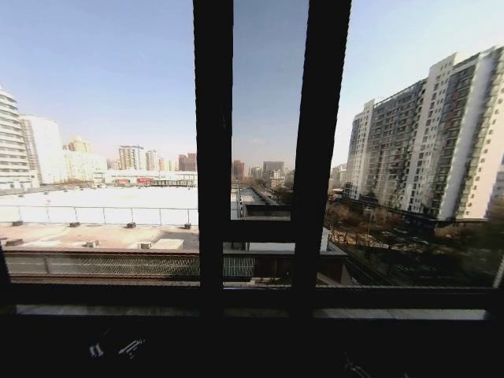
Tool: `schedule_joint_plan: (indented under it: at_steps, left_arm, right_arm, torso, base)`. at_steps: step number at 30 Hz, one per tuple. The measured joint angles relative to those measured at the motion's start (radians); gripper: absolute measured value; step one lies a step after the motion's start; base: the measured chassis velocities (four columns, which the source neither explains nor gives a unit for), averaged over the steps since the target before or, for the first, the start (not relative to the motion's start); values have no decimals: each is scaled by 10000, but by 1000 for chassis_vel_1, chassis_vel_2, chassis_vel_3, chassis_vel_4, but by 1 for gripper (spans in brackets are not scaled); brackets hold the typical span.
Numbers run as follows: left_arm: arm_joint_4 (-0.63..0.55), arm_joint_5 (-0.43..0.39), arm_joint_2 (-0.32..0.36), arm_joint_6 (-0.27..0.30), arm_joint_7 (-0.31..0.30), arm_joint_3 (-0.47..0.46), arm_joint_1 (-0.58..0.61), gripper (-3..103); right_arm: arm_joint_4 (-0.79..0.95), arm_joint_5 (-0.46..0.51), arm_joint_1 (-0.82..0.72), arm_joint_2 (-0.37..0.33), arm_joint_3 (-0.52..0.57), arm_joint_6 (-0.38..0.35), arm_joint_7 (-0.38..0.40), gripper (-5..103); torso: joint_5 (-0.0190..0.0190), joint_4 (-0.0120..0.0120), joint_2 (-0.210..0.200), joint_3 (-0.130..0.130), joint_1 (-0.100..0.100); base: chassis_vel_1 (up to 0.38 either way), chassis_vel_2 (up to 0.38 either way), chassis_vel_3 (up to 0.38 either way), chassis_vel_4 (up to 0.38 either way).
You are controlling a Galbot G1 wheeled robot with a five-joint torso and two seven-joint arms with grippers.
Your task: Open the curtains by pulling them apart, changing their state from closed to fully open.
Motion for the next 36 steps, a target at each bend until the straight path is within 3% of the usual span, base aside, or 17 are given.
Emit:
schedule_joint_plan:
  at_steps: [7, 14, 21, 36]
  left_arm:
    - [-9, 5, -23, -30, 7, 9, 11, 100]
    - [132, 45, -62, -137, 69, 34, 12, 100]
    - [276, 47, -26, -166, 117, 61, -91, 100]
    - [551, 47, 34, -197, 210, 162, -296, 100]
  right_arm:
    - [-15, -152, -64, 104, 12, 116, -38, 100]
    - [-83, -137, -21, 117, 20, 120, -22, 100]
    - [-189, -100, 49, 113, 22, 120, -2, 100]
    - [-463, -87, 190, 114, 13, 111, 7, 100]
  torso:
    - [1, -1, 1, -1, -3]
    - [-15, 1, -3, 3, 6]
    - [-2, -1, -1, 1, 2]
    - [-2, -1, -1, 1, 0]
  base:
    - [-83, -327, 78, 290]
    - [-8, -27, 13, 44]
    - [41, -27, -31, 17]
    - [-16, -230, 6, 227]
